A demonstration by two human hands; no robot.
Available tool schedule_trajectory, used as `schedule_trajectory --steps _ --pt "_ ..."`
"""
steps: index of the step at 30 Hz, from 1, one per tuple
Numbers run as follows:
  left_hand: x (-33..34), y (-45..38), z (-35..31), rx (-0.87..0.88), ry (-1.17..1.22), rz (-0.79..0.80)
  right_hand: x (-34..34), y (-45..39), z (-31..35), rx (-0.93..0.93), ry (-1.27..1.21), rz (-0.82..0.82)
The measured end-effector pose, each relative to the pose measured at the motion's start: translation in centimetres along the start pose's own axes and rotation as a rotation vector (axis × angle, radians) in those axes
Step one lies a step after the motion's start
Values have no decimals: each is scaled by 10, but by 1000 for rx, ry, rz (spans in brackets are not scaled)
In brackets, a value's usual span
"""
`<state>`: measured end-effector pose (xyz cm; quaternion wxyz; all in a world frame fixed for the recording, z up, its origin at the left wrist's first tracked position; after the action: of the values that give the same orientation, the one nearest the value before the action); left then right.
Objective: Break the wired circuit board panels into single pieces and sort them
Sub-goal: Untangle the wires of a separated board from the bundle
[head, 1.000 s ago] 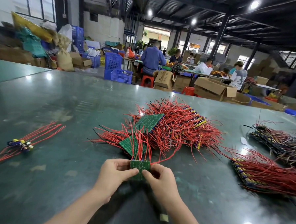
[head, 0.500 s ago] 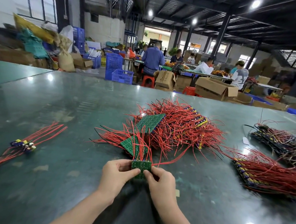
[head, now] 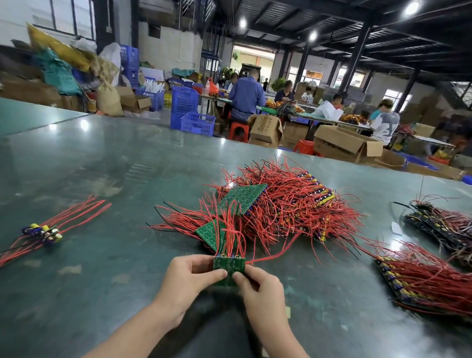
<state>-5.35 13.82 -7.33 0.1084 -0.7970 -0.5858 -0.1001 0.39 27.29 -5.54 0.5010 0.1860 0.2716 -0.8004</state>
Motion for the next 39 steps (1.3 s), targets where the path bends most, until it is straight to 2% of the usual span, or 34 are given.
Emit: schedule_trajectory --steps 3,5,9,16,25,37,39 --pt "0 -3 -1 -34 60 26 1 -5 0 64 -262 163" --pt "0 -4 -1 -42 85 25 2 -4 -1 110 -389 187" --pt "5 -1 1 -48 72 47 -6 -5 -1 24 -236 33" --pt "6 0 1 -48 42 45 -5 -9 -6 -40 -90 56" --pt "4 -2 -2 -31 -83 54 -4 -12 -8 -10 -58 139" --pt "6 3 -2 64 -159 -55 -7 -3 -7 73 131 -15" --pt "6 4 -3 83 -195 -83 -4 1 -5 89 68 -73"
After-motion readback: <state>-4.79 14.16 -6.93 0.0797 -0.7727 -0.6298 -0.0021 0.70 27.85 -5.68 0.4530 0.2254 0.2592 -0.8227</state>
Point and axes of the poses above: each hand's wrist, its own y-axis away from the middle knuckle, its own x-axis out of the palm, z = x × y, the point moved 6 cm from there along -y, towards the middle knuckle, and after that the axes turned 7 degrees about y, right-handed, at the moved point
